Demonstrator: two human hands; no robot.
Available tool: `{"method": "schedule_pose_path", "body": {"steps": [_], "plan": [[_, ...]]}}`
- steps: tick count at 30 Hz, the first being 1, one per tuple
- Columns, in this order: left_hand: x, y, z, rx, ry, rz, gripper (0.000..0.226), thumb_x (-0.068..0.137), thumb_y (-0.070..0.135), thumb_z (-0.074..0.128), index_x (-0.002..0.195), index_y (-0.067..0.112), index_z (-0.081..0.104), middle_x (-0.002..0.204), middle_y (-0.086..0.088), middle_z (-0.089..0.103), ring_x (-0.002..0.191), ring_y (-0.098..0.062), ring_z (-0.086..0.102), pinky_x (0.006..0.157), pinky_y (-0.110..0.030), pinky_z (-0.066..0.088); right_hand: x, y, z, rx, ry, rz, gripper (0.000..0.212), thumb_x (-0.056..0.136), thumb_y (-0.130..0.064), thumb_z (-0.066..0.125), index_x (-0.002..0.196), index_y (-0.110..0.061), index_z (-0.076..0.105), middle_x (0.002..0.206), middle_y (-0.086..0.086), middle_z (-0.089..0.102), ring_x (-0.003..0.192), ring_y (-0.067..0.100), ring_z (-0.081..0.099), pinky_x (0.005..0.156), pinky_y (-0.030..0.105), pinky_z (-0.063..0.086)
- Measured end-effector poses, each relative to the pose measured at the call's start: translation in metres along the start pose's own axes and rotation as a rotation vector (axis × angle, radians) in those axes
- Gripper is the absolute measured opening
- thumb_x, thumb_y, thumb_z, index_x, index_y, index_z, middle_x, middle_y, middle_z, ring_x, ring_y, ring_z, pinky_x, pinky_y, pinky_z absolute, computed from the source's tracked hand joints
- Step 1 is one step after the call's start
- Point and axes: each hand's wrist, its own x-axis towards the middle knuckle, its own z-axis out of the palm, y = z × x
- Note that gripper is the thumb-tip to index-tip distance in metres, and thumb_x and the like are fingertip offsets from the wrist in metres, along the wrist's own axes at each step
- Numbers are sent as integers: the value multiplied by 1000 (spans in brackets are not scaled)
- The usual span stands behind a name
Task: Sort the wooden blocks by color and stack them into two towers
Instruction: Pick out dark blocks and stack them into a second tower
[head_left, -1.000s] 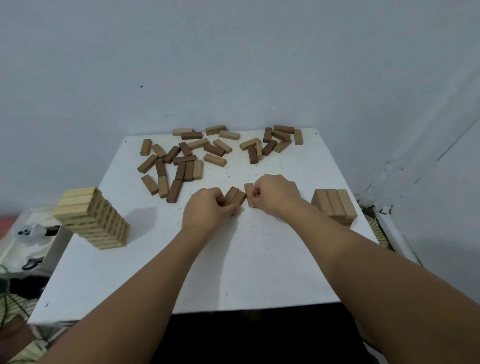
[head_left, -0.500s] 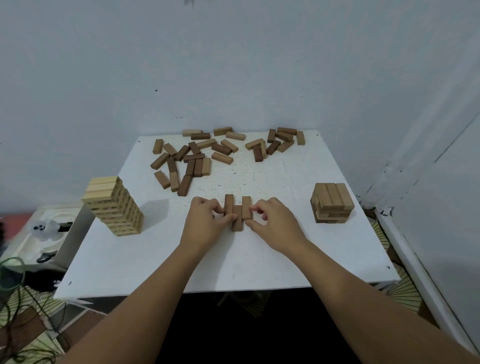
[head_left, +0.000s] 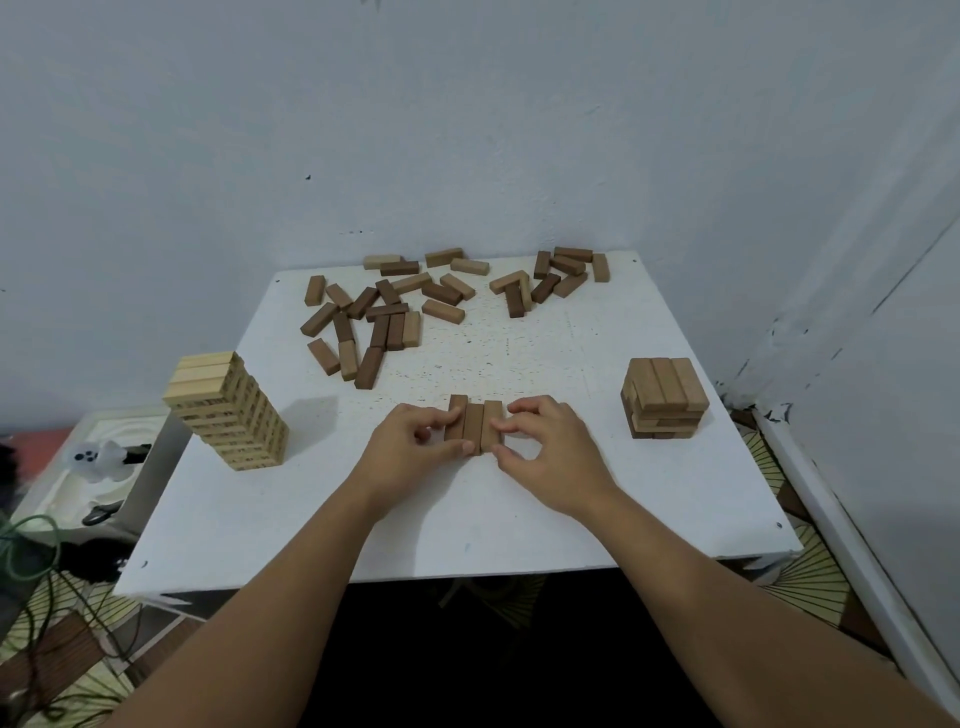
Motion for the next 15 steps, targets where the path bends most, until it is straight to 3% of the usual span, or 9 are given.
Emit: {"method": "schedule_pose_path", "body": {"steps": [10, 15], "plan": [[-2, -4, 6, -68, 74, 14, 41, 79, 31, 90, 118, 28, 77, 96, 11, 57, 84, -4, 52, 77, -14, 38, 0, -5, -2, 3, -3, 20, 28, 86, -42, 76, 113, -37, 76, 116, -21, 68, 110, 7, 52, 101, 31, 44], [-5, -4, 3, -79, 50, 30, 62, 73, 36, 94, 128, 34, 65, 109, 6, 62, 97, -8, 56, 83, -19, 41, 0, -8, -5, 17, -8, 90, 39, 95, -46, 61, 133, -37, 63, 117, -18, 61, 115, 9, 46, 102, 30, 39]]}}
